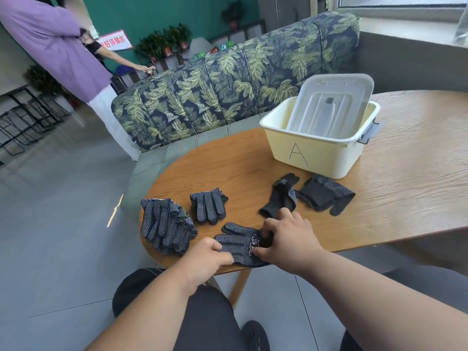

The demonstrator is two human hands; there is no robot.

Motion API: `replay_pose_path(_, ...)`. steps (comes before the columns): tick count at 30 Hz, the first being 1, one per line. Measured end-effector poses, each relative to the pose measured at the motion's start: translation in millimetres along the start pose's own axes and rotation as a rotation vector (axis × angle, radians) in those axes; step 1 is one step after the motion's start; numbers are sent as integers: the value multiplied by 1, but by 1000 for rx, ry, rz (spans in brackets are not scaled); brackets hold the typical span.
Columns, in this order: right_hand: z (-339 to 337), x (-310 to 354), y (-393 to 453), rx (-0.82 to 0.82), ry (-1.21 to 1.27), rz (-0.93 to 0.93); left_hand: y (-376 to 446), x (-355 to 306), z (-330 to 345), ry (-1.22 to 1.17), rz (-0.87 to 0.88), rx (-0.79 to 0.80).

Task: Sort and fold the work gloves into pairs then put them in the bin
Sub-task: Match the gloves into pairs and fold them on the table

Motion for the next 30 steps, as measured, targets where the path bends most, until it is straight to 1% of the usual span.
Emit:
replay_pose_path(3, 1, 0, 0, 3, 0, 2, -1, -3, 3, -27, 8, 156)
replay_pose_path(5, 1, 0, 0, 10, -2, 2, -2, -6, 6, 45, 67, 221)
replay_pose_path(6, 1, -1, 0, 13, -3, 3, -2, -8, 6, 105, 105, 227)
replay_pose_path(8, 1, -1, 0, 16, -8, 5, -5, -12, 8, 192, 163, 216)
replay_pose_path(10, 1, -1, -1, 17, -16, 6, -5, -13, 9, 209, 203, 199)
replay_pose_path(14, 1, 0, 0, 14, -25, 5, 2, -8, 4, 168, 258, 143)
replay_pose_path(19, 0, 2, -2, 14, -26, 31, 5, -9, 7, 93, 313, 135)
replay_pose_path(25, 4, 11, -8, 0, -110, 64, 11, -11, 7, 88, 321, 126)
replay_pose_path(30, 5, 13, -11, -12, -123, 94, 13, -9, 7, 55, 311, 127)
Point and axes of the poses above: each hand's wrist, its own y-axis towards the middle knuckle, its own z-axis out of the palm, x = y × z, the point moved 4 cm from there along y, towards the middle knuckle, and after that the axes turned 10 degrees about -y, right-handed, at the moved point
